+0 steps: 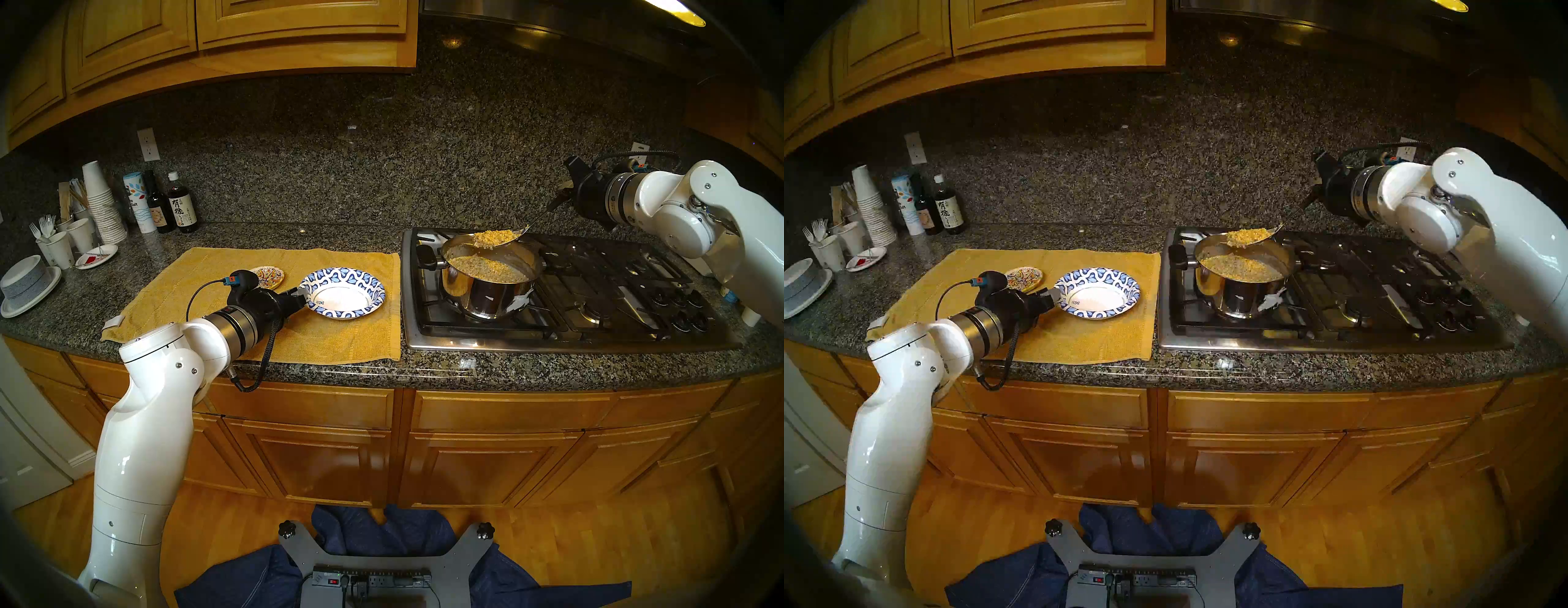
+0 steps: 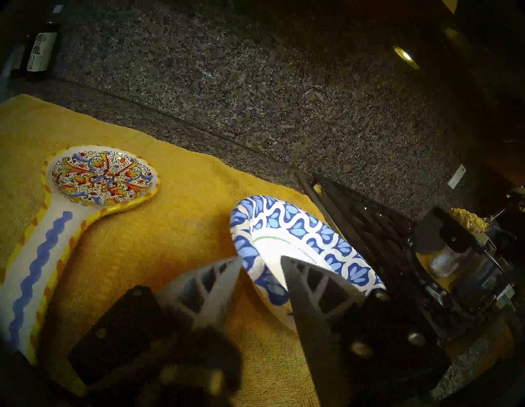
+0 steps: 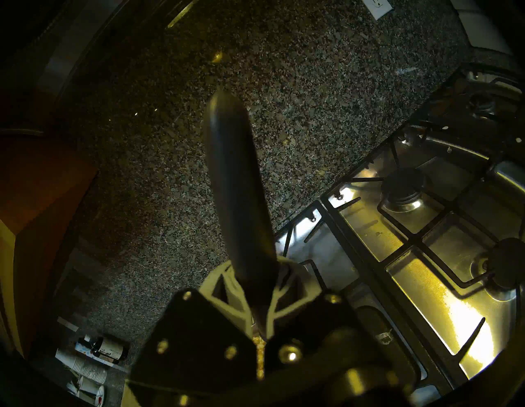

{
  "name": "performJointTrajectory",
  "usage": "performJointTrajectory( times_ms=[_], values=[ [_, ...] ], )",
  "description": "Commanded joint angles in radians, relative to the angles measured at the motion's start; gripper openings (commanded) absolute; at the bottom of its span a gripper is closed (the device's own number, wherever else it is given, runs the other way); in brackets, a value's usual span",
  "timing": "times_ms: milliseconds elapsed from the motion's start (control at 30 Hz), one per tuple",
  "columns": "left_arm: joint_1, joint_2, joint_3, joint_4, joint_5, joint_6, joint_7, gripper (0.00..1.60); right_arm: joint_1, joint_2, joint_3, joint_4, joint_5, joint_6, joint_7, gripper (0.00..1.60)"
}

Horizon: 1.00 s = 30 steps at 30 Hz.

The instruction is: Scoop oatmeal into bowl

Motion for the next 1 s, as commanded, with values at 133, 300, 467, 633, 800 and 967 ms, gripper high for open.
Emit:
performJointTrajectory(
  times_ms=[133,300,467,633,800,967],
  values=[
    [-0.014,0.003,-0.007,-0.031,0.004,-0.009,0.000,0.28,0.041,-0.001,0.039,-0.003,-0.009,-0.009,0.018,0.00],
    [-0.012,0.002,-0.006,-0.027,0.005,-0.012,0.000,0.00,0.041,-0.001,0.039,-0.003,-0.009,-0.009,0.018,0.00],
    [-0.011,0.001,-0.006,-0.026,0.007,-0.015,0.001,0.00,0.041,-0.001,0.039,-0.003,-0.009,-0.009,0.018,0.00],
    [-0.010,0.002,-0.017,-0.032,-0.003,-0.014,-0.009,0.00,0.041,-0.001,0.039,-0.003,-0.009,-0.009,0.017,0.00],
    [-0.005,0.000,-0.033,-0.054,-0.013,-0.010,-0.008,0.00,0.041,-0.001,0.039,-0.003,-0.008,-0.009,0.017,0.00],
    [0.001,-0.003,-0.045,-0.066,-0.021,-0.008,-0.005,0.00,0.041,-0.001,0.039,-0.003,-0.008,-0.009,0.017,0.00]
  ],
)
